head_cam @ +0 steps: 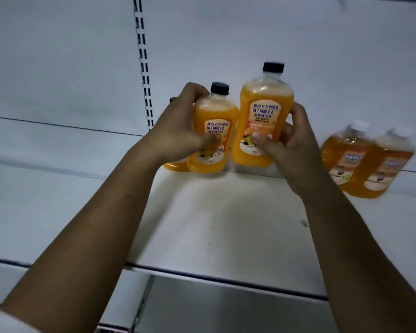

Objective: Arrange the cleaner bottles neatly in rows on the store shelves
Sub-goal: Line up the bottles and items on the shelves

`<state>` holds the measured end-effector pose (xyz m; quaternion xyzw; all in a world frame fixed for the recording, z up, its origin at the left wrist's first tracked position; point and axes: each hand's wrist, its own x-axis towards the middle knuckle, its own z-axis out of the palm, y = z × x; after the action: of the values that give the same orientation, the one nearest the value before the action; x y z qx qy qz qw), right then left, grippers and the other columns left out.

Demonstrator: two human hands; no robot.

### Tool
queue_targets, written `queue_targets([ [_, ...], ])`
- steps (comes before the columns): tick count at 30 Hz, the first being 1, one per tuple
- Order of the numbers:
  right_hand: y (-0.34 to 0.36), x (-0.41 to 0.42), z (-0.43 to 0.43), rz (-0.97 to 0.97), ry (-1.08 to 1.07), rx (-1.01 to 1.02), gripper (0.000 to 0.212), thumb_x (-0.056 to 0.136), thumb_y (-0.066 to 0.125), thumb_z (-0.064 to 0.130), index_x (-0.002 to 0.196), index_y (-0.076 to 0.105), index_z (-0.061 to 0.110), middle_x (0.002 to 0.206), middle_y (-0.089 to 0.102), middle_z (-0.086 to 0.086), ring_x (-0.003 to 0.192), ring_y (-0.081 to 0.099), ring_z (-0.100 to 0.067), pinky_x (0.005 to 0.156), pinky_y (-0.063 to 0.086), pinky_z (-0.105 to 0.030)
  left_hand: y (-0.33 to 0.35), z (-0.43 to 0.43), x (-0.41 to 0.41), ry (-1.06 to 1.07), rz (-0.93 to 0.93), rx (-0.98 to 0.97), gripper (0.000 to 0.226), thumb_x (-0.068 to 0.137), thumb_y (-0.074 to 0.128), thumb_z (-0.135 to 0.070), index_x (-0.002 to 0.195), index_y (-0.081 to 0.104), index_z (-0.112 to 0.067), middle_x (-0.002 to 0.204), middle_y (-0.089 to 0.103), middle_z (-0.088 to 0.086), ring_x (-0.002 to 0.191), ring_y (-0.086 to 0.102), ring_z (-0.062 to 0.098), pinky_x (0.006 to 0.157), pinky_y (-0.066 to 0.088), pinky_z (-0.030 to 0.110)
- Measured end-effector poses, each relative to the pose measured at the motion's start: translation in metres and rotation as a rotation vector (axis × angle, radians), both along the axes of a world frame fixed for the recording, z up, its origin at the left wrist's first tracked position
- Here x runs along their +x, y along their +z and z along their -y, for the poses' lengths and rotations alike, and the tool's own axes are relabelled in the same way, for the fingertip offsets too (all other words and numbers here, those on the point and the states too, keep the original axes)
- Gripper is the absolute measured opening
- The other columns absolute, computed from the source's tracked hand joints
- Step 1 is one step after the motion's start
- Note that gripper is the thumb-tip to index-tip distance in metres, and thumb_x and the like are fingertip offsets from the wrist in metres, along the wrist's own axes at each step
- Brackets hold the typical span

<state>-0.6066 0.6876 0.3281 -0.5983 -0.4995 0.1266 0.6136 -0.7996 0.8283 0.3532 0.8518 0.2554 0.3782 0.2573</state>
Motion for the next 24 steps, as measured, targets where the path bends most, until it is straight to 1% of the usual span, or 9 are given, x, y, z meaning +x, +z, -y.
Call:
queue_targets([
  [3, -0.019, 0.011, -0.005, -0.054, 0.001, -0.021, 0.066, 0.09, 0.081, 0.017, 0.144, 0.044, 0.023, 0.136, 0.068, 0.001, 0.121, 0.068, -0.015, 0.098, 0.06, -0.05, -0.008, -0.005, 0.011, -0.022, -0.045, 0.011, 0.079, 0.078, 0.09, -0.016, 0.137, 0.042, -0.037, 0.129, 0.058, -0.011, 0.1, 0.067, 0.005, 0.068, 0.054, 0.012],
  [5, -0.027, 0.018, -0.007, -0.07, -0.002, -0.063, 0.069, 0.088, 0.082, 0.021, 0.145, 0.043, 0.025, 0.139, 0.066, 0.005, 0.124, 0.066, -0.014, 0.101, 0.058, -0.05, -0.01, -0.005, 0.017, -0.058, -0.067, 0.041, 0.081, 0.078, 0.088, -0.012, 0.138, 0.043, -0.043, 0.136, 0.056, -0.013, 0.107, 0.066, 0.006, 0.076, 0.058, 0.015],
  [7, -0.031, 0.025, -0.008, -0.078, -0.001, -0.09, 0.073, 0.084, 0.083, 0.025, 0.145, 0.043, 0.026, 0.139, 0.065, 0.006, 0.126, 0.065, -0.015, 0.103, 0.057, -0.052, -0.011, -0.007, 0.023, -0.06, -0.107, 0.101, 0.084, 0.078, 0.089, -0.014, 0.142, 0.044, -0.045, 0.142, 0.053, -0.012, 0.119, 0.06, 0.011, 0.089, 0.058, 0.024],
  [8, -0.032, 0.029, -0.008, -0.085, -0.001, -0.097, 0.075, 0.082, 0.084, 0.026, 0.145, 0.043, 0.025, 0.139, 0.065, 0.007, 0.126, 0.065, -0.015, 0.103, 0.057, -0.054, -0.011, -0.008, 0.025, -0.032, -0.136, 0.137, 0.085, 0.078, 0.089, -0.018, 0.145, 0.044, -0.043, 0.143, 0.054, -0.01, 0.123, 0.057, 0.014, 0.096, 0.055, 0.03],
  [10, -0.035, 0.034, -0.009, -0.078, -0.015, -0.114, 0.076, 0.082, 0.084, 0.025, 0.146, 0.043, 0.025, 0.14, 0.064, 0.007, 0.126, 0.064, -0.015, 0.103, 0.056, -0.054, -0.01, -0.011, 0.031, 0.054, -0.216, 0.23, 0.083, 0.078, 0.089, -0.028, 0.147, 0.045, -0.038, 0.14, 0.058, -0.006, 0.124, 0.055, 0.018, 0.104, 0.041, 0.036],
  [12, -0.037, 0.037, -0.011, -0.048, -0.039, -0.144, 0.076, 0.084, 0.084, 0.021, 0.147, 0.042, 0.026, 0.141, 0.06, 0.006, 0.125, 0.062, -0.015, 0.103, 0.056, -0.054, -0.008, -0.014, 0.035, 0.124, -0.303, 0.343, 0.082, 0.077, 0.089, -0.035, 0.147, 0.047, -0.034, 0.136, 0.061, -0.004, 0.128, 0.052, 0.021, 0.107, 0.03, 0.04],
  [15, -0.043, 0.038, -0.017, -0.034, -0.052, -0.174, 0.077, 0.085, 0.084, 0.018, 0.148, 0.041, 0.025, 0.142, 0.059, 0.005, 0.126, 0.061, -0.017, 0.105, 0.054, -0.054, -0.011, -0.022, 0.038, 0.205, -0.372, 0.385, 0.085, 0.075, 0.088, -0.044, 0.149, 0.05, -0.028, 0.136, 0.059, -0.001, 0.135, 0.043, 0.023, 0.111, 0.029, 0.044],
  [18, -0.048, 0.039, -0.024, -0.016, -0.053, -0.185, 0.073, 0.087, 0.083, 0.016, 0.148, 0.043, 0.024, 0.142, 0.061, 0.003, 0.126, 0.063, -0.019, 0.104, 0.055, -0.055, -0.015, -0.03, 0.038, 0.26, -0.401, 0.43, 0.086, 0.073, 0.087, -0.052, 0.148, 0.051, -0.029, 0.14, 0.057, -0.003, 0.135, 0.043, 0.024, 0.113, 0.029, 0.046],
  [24, -0.052, 0.034, -0.035, 0.03, -0.105, -0.167, 0.07, 0.089, 0.081, 0.018, 0.148, 0.044, 0.023, 0.14, 0.06, 0.005, 0.123, 0.062, -0.015, 0.103, 0.057, -0.045, -0.014, -0.026, 0.035, 0.289, -0.364, 0.442, 0.102, 0.073, 0.092, -0.043, 0.157, 0.036, -0.032, 0.143, 0.061, -0.001, 0.139, 0.043, 0.029, 0.116, 0.028, 0.047],
])
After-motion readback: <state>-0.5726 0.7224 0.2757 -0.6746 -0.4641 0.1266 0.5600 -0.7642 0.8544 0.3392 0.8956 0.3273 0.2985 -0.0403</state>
